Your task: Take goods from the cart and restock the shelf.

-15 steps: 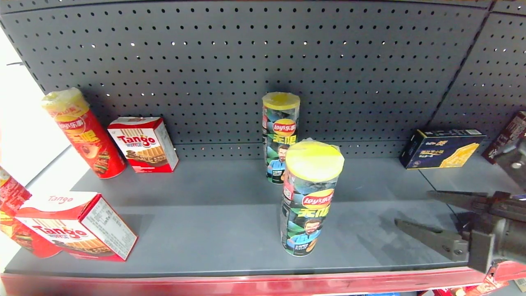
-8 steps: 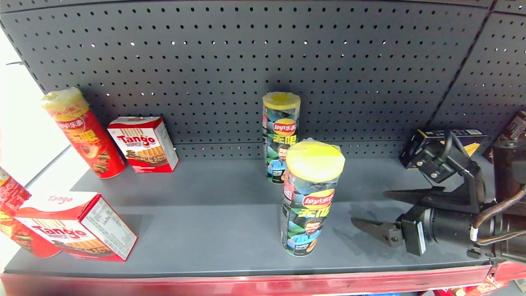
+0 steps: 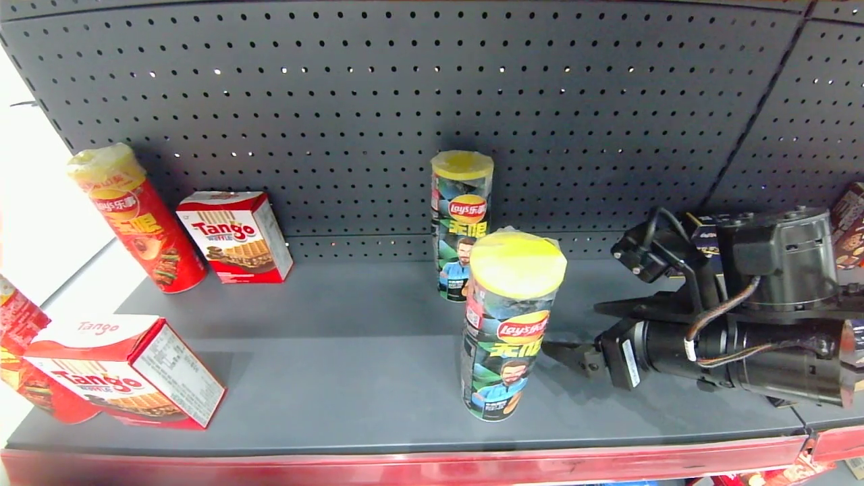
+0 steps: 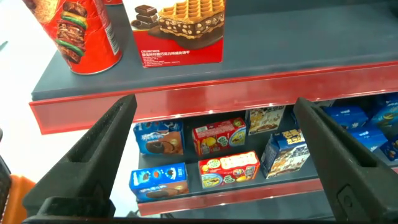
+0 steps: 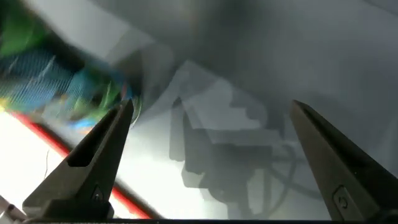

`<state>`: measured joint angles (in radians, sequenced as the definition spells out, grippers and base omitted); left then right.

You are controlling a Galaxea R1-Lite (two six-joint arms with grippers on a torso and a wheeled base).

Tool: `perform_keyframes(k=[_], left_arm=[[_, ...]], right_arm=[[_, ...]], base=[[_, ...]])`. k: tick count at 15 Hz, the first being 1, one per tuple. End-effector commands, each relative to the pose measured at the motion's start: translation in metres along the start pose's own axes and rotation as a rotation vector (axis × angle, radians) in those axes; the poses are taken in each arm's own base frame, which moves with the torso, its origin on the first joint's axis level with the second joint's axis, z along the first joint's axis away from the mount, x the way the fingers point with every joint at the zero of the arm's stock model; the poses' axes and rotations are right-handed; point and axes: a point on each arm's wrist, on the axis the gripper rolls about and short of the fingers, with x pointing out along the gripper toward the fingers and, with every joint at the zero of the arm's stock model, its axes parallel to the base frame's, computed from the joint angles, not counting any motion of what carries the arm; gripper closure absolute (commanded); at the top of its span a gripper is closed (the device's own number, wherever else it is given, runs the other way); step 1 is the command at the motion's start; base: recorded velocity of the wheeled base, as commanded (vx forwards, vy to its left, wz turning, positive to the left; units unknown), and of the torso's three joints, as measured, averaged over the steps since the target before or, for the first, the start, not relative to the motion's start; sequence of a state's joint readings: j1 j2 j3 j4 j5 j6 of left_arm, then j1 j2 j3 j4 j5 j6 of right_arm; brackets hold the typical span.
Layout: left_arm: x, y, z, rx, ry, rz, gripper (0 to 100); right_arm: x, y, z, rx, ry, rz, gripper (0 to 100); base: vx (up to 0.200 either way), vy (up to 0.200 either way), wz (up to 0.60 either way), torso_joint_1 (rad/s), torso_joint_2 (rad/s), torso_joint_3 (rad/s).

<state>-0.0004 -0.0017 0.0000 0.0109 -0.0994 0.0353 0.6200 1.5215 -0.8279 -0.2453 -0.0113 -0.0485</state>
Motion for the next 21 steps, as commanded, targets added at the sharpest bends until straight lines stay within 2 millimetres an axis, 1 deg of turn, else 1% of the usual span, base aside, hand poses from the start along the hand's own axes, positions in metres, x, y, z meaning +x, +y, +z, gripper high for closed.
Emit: perform_keyframes(k=[1,9,15,21], left_arm=[[0.0,0.0,0.0,0.0,0.002,0.0,0],[0.0,0.0,0.0,0.0,0.002,-0.002,0],[0.0,0.0,0.0,0.0,0.002,0.0,0],[0.0,0.0,0.0,0.0,0.001,-0.003,0]], right_arm=[[0.009,0.005,0.0,-0.007,0.016,0.013,0],[0.011,0.016,-0.003,-0.025,0.028,0.049,0],[0.004,0.014,-0.007,-0.023,0.031,0.044,0],[0.011,0.019,-0.007,-0.033,0.041,0.061,0]], base=[[0.0,0.0,0.0,0.0,0.0,0.0],[0.0,0.0,0.0,0.0,0.0,0.0],[0.0,0.0,0.0,0.0,0.0,0.0],[0.0,0.0,0.0,0.0,0.0,0.0]])
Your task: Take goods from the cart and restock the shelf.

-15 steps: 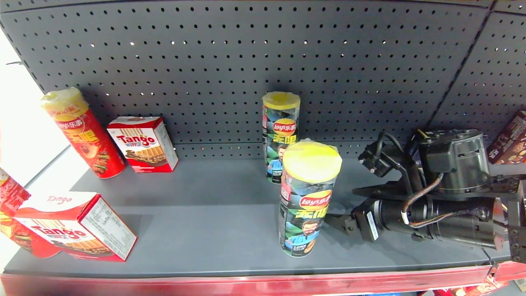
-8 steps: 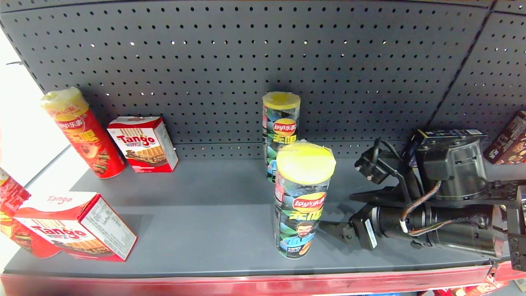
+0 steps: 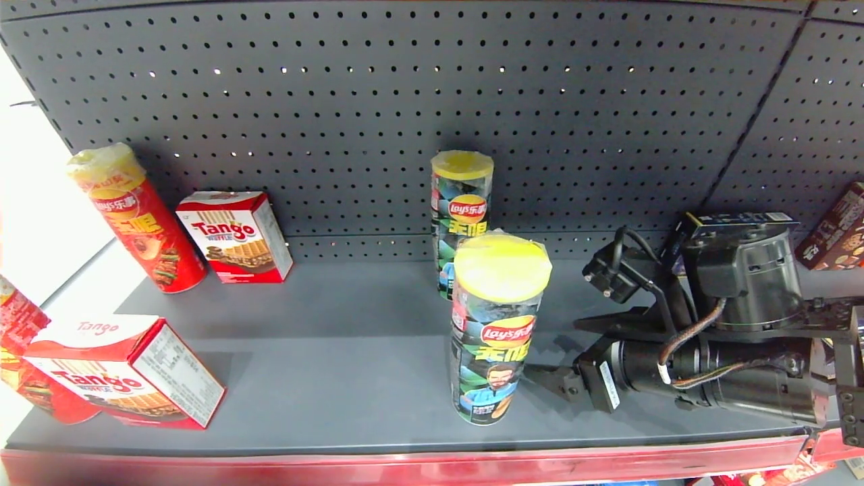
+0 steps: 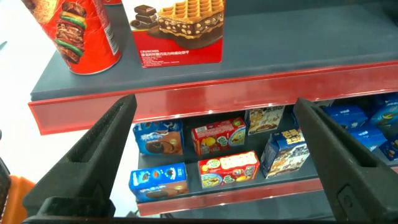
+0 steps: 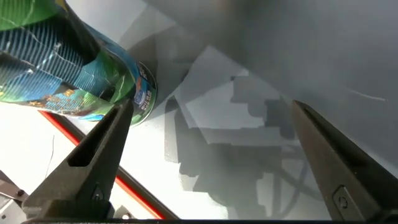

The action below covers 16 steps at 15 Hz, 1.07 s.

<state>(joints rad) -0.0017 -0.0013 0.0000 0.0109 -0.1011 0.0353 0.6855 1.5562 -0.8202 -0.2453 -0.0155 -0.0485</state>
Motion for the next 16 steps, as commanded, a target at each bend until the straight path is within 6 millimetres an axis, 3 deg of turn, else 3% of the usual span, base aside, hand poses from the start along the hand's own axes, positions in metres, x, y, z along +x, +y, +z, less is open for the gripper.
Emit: perform_keyframes(k=[1,8,16], left_arm=[[0.0001,0.0,0.0,0.0,0.001,0.0,0],[0.0001,0.0,0.0,0.0,0.001,0.0,0],[0.0001,0.0,0.0,0.0,0.001,0.0,0]], right_arm=[[0.0011,0.0025,-0.0003,-0.005,0.003,0.009,0],[-0.0066,0.0043,-0.0007,-0.007,-0.01,0.013,0],[0.0019,0.0057,0.0032,-0.011,-0.007,0.019,0]], base=[[0.0,0.0,0.0,0.0,0.0,0.0],[0.0,0.0,0.0,0.0,0.0,0.0],[0.0,0.0,0.0,0.0,0.0,0.0]])
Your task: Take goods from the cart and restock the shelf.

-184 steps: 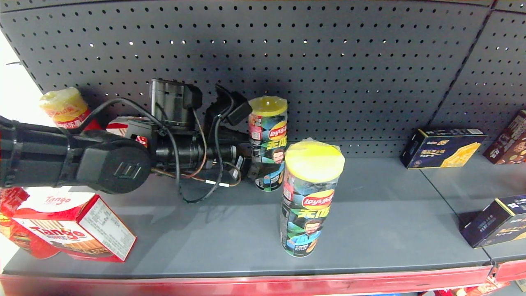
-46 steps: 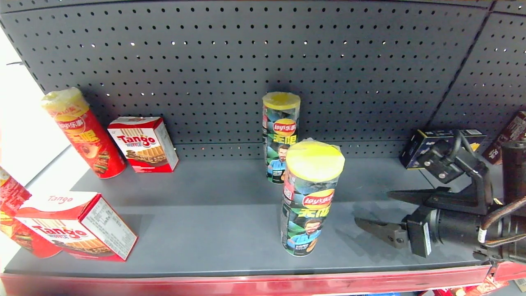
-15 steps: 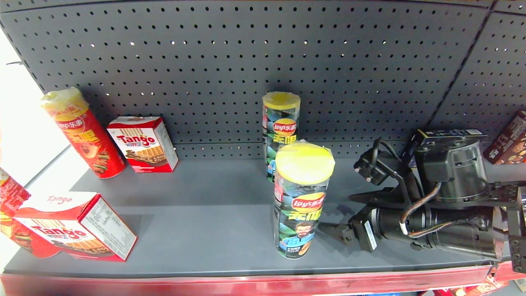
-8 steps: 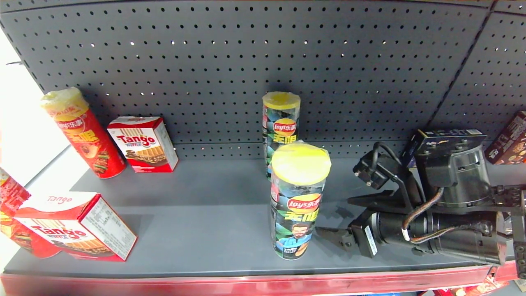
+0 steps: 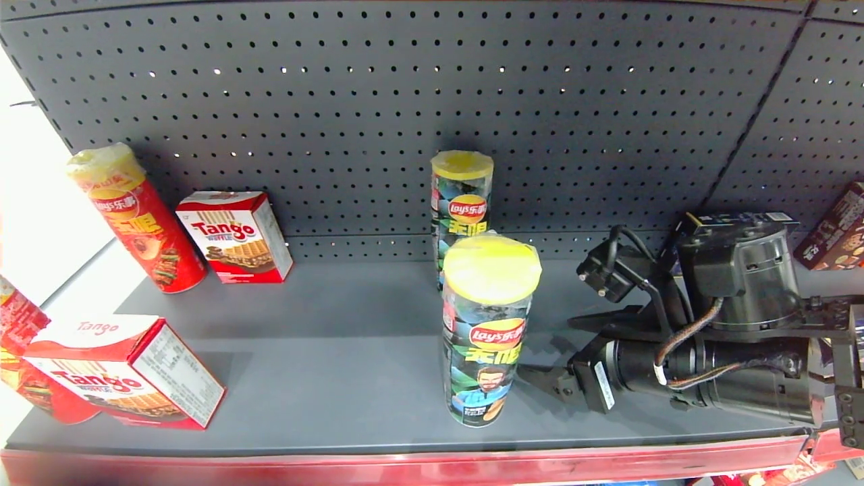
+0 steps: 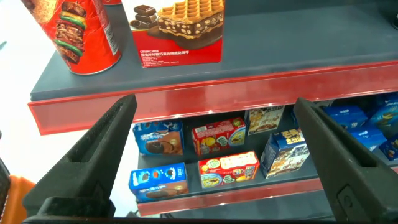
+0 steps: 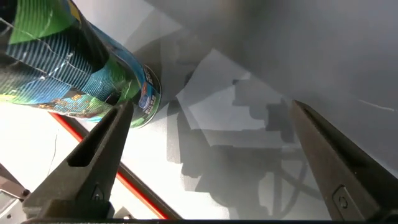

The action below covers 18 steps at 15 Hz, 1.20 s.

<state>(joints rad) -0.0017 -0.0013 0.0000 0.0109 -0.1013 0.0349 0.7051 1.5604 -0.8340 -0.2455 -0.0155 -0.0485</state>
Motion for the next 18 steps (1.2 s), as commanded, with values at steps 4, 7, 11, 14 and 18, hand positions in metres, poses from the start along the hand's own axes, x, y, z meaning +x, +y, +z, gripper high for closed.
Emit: perform_keyframes(k=[4,7,11,14,18], left_arm=[[0.0001,0.0,0.0,0.0,0.001,0.0,0],[0.0001,0.0,0.0,0.0,0.001,0.0,0],[0.0001,0.0,0.0,0.0,0.001,0.0,0],[0.0001,0.0,0.0,0.0,0.001,0.0,0],[0.0001,0.0,0.0,0.0,0.001,0.0,0]], right_arm=[[0.0009,0.0015,-0.0014,-0.003,0.005,0.005,0],[-0.0017,-0.0011,-0.0006,0.001,-0.002,-0.004,0],[0.0029,0.0006,0.0005,-0.002,0.002,0.002,0],[0.0056,0.0027,0.001,-0.005,-0.012,0.008,0],[-0.0022,-0.0029,0.0021,0.006,-0.031,-0.012,0]], base=[[0.0,0.0,0.0,0.0,0.0,0.0],[0.0,0.0,0.0,0.0,0.0,0.0],[0.0,0.0,0.0,0.0,0.0,0.0],[0.0,0.0,0.0,0.0,0.0,0.0],[0.0,0.0,0.0,0.0,0.0,0.0]])
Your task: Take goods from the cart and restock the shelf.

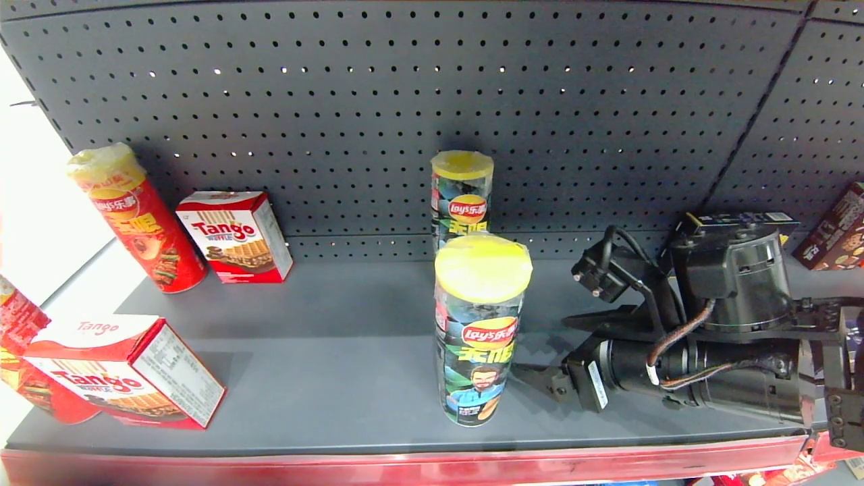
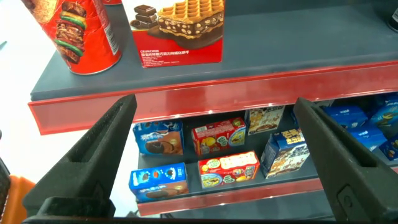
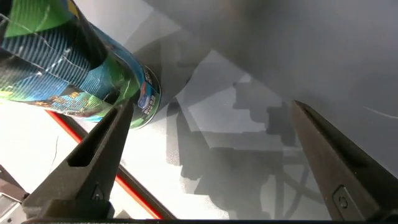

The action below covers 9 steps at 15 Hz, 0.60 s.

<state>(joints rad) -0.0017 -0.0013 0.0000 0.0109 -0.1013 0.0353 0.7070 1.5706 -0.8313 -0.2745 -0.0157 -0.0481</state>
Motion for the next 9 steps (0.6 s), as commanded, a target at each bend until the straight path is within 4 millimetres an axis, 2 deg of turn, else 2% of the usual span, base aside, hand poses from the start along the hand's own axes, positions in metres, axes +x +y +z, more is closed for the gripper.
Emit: perform_keyframes(k=[1,3,6,7,9], left_arm=[[0.0,0.0,0.0,0.0,0.001,0.0,0],[0.0,0.0,0.0,0.0,0.001,0.0,0],[0.0,0.0,0.0,0.0,0.001,0.0,0],[0.0,0.0,0.0,0.0,0.001,0.0,0],[0.0,0.0,0.0,0.0,0.001,0.0,0]], right_arm=[[-0.013,-0.009,0.004,0.015,-0.038,-0.033,0],[-0.038,-0.024,0.011,0.04,-0.105,-0.101,0],[-0.096,-0.051,0.02,0.089,-0.258,-0.277,0],[-0.134,-0.063,0.012,0.117,-0.327,-0.399,0],[-0.171,-0.063,-0.009,0.136,-0.377,-0.514,0]], base=[[0.0,0.0,0.0,0.0,0.0,0.0],[0.0,0.0,0.0,0.0,0.0,0.0],[0.0,0.0,0.0,0.0,0.0,0.0],[0.0,0.0,0.0,0.0,0.0,0.0],[0.0,0.0,0.0,0.0,0.0,0.0]])
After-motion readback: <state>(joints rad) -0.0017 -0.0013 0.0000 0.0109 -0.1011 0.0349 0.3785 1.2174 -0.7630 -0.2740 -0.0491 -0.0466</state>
